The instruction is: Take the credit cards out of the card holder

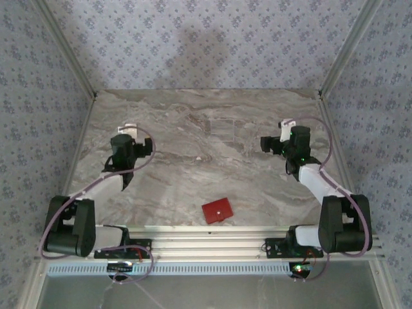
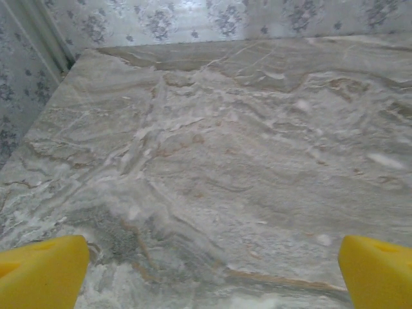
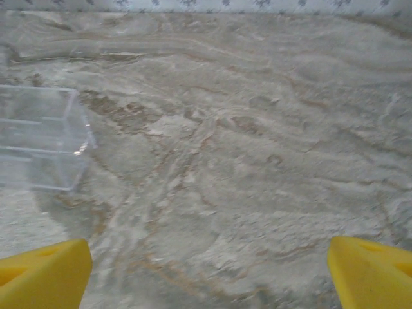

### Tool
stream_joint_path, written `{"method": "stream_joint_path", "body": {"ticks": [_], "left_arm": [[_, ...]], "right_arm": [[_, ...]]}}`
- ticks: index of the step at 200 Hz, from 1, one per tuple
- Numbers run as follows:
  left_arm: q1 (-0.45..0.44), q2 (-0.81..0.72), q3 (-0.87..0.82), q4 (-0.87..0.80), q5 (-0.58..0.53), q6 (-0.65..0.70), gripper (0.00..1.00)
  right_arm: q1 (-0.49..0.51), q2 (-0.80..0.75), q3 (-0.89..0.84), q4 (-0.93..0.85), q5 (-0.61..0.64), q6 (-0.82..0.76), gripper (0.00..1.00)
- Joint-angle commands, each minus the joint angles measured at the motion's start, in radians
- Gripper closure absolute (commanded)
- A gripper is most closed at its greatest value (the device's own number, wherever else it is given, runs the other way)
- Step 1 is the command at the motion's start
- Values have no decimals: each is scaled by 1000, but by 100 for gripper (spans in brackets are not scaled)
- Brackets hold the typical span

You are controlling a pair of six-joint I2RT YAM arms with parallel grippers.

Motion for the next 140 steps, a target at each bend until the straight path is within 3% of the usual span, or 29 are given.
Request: {"method": "stream_joint_path", "body": {"ticks": [1,53,112,140], "left_arm": [[-33,-65,86,-258,-12,-68,1],[-38,-124,313,-717,93,-243,1],[-37,-108,521,-1051,227,-247,1],[-37,-99,569,-1124,298,-209,0]], "right_arm": [[48,-31,95,-369,-34,98,8],[254,-120,190,-727,-1,244,19],[581,-172,239,-1016,65,425,21],[739,-179,235,-1071,85,552,21]]}}
